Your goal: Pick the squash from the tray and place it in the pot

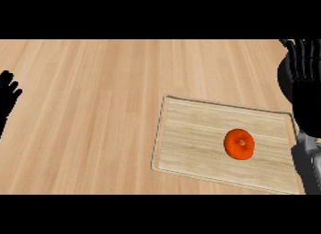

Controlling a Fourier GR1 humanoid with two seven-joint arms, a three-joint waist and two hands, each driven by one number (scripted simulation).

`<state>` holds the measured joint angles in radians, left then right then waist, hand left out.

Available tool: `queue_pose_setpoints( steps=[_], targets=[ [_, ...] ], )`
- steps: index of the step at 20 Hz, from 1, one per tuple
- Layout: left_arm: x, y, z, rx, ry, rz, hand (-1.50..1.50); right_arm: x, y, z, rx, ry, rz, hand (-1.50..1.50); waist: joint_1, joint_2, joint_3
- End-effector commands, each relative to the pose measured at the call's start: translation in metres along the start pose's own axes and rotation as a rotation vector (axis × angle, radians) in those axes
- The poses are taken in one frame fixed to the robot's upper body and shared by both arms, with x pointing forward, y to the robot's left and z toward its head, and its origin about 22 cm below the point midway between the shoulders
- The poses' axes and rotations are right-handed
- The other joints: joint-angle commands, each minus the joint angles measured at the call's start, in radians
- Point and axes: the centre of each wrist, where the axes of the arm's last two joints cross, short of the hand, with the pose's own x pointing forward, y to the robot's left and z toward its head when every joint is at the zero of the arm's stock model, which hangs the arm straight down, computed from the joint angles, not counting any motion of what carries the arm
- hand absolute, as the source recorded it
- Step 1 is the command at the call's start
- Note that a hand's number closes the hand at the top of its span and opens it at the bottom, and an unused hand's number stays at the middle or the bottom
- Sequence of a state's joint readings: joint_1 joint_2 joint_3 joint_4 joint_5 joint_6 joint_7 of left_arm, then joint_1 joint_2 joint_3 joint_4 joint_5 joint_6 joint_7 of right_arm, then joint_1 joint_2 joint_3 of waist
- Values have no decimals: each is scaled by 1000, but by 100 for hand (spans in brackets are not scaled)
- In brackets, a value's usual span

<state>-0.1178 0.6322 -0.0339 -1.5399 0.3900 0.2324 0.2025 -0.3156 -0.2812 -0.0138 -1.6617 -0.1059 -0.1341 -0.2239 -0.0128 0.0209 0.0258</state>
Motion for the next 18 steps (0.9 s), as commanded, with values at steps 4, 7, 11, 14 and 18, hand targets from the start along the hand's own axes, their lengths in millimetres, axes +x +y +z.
queue_pose_setpoints(
  steps=[4,7,11,14,18],
  targets=[
    [-35,-62,23,-257,63,-1,0,-38,23,59,364,395,6,150,6,-15,-28],
    [-51,-72,26,-308,137,8,0,-17,-41,27,426,266,609,150,-54,-15,-54],
    [-76,-102,36,-377,148,20,0,-32,27,97,8,79,244,-150,-38,-21,-25],
    [-81,-108,29,-403,145,33,0,-8,25,109,-13,-11,155,-150,-19,-23,-26],
    [-89,-123,30,-448,148,31,0,42,3,113,103,72,181,-150,-2,-23,-27]
  ],
)
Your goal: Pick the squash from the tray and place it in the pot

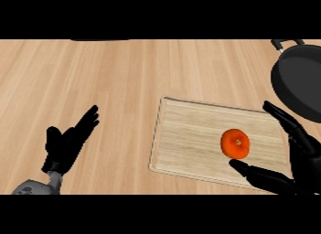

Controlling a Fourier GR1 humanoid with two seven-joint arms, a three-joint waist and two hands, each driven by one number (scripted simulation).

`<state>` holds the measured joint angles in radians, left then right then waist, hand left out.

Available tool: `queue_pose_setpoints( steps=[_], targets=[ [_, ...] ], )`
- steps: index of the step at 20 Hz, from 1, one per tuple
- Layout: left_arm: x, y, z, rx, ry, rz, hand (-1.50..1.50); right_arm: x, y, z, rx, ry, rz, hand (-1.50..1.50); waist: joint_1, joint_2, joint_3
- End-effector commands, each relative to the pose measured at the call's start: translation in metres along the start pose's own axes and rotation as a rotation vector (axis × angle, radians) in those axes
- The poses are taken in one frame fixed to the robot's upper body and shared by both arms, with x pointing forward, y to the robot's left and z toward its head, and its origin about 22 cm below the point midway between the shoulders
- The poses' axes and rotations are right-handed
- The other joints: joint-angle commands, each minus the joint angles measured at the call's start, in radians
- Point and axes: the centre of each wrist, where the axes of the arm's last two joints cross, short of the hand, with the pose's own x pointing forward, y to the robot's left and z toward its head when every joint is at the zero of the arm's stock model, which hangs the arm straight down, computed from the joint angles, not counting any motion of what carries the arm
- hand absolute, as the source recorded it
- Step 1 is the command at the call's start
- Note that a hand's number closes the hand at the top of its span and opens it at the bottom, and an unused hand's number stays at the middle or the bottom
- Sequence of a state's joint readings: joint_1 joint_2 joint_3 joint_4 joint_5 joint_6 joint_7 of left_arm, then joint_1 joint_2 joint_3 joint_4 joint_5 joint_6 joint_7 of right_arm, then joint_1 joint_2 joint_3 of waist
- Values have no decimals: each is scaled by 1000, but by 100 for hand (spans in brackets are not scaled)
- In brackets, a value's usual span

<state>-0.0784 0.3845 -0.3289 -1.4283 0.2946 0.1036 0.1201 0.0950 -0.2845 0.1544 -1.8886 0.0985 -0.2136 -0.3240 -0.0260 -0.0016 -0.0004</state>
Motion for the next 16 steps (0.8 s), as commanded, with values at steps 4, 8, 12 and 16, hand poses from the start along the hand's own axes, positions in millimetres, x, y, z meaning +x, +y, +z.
queue_pose_setpoints(
  steps=[4,8,12,16],
  targets=[
    [-7,-8,2,-40,11,-7,0,50,-40,0,198,266,142,-150,14,-3,-3],
    [10,-8,-19,-33,2,-8,0,82,-30,-30,227,380,113,-150,24,3,-3],
    [-6,-20,-11,-37,5,-12,0,74,-34,-47,243,511,83,-150,31,2,-1],
    [-5,-20,-24,-46,-7,-14,0,40,-31,-54,412,638,78,-150,31,6,0]
  ],
)
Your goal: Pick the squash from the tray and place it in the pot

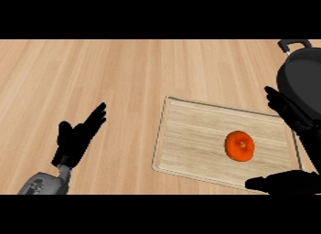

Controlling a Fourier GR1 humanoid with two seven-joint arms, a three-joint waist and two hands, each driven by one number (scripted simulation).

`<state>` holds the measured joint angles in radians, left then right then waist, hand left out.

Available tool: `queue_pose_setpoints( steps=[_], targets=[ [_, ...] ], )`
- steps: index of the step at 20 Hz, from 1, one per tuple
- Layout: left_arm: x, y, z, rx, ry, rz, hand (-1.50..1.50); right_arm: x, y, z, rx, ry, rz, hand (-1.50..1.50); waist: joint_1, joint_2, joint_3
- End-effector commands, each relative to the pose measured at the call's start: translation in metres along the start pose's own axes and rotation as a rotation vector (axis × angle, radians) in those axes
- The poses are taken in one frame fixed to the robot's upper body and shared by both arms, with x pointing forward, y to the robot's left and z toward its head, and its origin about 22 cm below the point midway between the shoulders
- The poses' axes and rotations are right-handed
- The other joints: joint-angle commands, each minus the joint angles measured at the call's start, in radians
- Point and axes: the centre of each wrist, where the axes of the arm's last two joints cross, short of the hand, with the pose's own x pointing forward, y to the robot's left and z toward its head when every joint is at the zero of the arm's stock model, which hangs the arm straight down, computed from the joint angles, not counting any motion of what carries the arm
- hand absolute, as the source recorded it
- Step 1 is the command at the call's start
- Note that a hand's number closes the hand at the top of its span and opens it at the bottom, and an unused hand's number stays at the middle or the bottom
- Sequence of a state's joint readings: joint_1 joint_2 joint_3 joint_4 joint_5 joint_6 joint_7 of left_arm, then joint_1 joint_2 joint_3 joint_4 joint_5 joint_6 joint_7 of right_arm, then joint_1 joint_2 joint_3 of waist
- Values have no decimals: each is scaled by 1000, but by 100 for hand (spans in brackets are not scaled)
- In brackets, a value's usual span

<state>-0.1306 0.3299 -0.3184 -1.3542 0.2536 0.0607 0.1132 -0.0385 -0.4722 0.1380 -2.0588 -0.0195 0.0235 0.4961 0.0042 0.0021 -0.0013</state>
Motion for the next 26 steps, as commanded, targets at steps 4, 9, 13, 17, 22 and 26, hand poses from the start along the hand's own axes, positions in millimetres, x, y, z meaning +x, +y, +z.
queue_pose_setpoints(
  steps=[4,9,13,17,22,26],
  targets=[
    [-16,-5,3,-16,-8,-4,0,-25,17,-24,258,209,138,-150,5,0,1],
    [8,-18,-8,14,-1,-21,0,-68,28,-44,244,202,154,-150,-2,-1,2],
    [-13,6,3,-13,12,6,0,-84,9,-32,171,166,163,-150,-4,-2,1],
    [-2,4,11,1,-6,22,0,-118,-17,-18,150,149,128,-150,-3,-3,2],
    [3,19,4,0,-12,-3,0,-113,-11,-27,216,101,-14,-150,-4,-2,1],
    [7,11,4,-15,0,19,0,-138,-1,-28,226,72,-135,-150,-2,-2,2]
  ],
)
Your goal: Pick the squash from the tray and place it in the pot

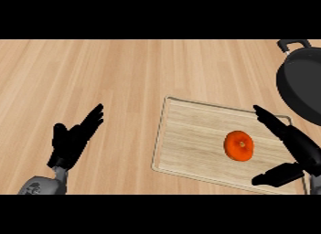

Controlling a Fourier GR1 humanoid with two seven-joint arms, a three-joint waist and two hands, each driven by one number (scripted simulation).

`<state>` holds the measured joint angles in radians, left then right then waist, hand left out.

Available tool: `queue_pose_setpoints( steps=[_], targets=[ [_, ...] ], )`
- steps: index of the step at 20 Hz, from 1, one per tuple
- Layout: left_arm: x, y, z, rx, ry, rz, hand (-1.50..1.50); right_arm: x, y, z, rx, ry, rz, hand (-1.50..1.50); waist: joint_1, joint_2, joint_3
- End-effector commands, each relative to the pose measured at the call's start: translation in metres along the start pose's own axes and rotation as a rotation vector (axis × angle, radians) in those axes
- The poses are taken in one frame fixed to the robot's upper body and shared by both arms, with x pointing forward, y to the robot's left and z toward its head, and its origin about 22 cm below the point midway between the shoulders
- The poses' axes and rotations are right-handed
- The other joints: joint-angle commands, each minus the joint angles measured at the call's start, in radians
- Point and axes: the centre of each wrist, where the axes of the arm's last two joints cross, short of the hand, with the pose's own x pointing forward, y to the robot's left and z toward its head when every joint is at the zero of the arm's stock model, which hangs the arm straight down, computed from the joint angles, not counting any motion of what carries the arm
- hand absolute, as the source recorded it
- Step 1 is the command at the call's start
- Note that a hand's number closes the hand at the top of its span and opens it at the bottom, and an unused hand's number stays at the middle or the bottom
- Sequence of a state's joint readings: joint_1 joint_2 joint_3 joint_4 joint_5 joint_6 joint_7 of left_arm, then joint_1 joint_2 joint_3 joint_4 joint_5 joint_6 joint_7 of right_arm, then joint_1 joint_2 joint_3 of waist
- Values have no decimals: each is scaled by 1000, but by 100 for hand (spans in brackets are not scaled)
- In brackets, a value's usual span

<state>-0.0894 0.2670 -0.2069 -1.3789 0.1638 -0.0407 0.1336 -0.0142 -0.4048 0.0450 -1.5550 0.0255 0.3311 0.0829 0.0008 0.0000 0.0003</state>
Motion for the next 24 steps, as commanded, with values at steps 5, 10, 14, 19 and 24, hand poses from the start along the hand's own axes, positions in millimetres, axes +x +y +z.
queue_pose_setpoints(
  steps=[5,10,14,19,24],
  targets=[
    [-5,-15,-4,5,0,-4,0,-30,16,-26,24,-37,-199,-150,3,1,0],
    [-4,-1,-6,3,8,-2,0,-49,26,-36,33,-23,-248,-150,2,1,0],
    [2,-14,-11,-3,14,8,0,-57,56,-33,64,-12,-300,-150,0,0,0],
    [-19,-15,0,8,7,-10,0,-58,61,-42,109,-99,-58,150,10,1,0],
    [-1,-11,-4,4,-19,-10,0,-92,74,-26,104,-91,-258,150,1,0,0]
  ],
)
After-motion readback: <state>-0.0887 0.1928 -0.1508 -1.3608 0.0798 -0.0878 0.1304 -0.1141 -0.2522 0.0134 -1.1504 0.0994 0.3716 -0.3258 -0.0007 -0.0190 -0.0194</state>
